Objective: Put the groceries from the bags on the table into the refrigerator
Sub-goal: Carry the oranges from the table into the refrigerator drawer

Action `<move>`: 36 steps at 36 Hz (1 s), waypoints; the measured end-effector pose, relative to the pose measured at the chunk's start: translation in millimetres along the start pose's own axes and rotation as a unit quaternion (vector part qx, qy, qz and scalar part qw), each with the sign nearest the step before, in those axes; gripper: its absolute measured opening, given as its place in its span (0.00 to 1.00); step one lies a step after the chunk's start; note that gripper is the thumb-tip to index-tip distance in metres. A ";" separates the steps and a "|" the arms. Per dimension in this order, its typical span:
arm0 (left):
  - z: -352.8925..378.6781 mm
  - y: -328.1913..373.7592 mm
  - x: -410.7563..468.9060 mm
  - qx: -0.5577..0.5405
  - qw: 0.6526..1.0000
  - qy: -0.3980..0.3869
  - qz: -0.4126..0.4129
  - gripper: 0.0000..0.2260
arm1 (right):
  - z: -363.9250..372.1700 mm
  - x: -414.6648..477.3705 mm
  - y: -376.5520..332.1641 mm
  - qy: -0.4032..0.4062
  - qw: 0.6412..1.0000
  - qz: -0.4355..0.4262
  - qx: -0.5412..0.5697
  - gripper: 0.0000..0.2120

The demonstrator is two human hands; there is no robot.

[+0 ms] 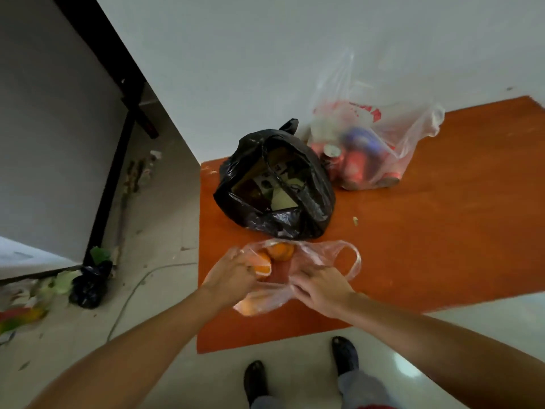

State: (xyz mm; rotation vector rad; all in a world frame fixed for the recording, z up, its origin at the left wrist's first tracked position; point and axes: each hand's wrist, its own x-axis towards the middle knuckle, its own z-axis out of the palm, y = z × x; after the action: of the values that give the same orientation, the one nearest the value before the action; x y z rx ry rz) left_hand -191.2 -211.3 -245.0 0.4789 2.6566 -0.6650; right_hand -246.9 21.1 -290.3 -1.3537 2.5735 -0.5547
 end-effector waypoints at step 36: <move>80.4 -45.7 -48.2 -0.290 0.908 0.273 0.128 0.07 | 110.7 39.7 -122.1 0.024 0.959 0.263 0.100 0.32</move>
State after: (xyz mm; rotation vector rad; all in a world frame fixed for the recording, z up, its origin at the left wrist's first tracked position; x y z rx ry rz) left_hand -146.5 -301.1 -273.6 0.9077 3.0096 0.4073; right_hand -141.2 -101.1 -341.4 -0.5599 2.6666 -0.7227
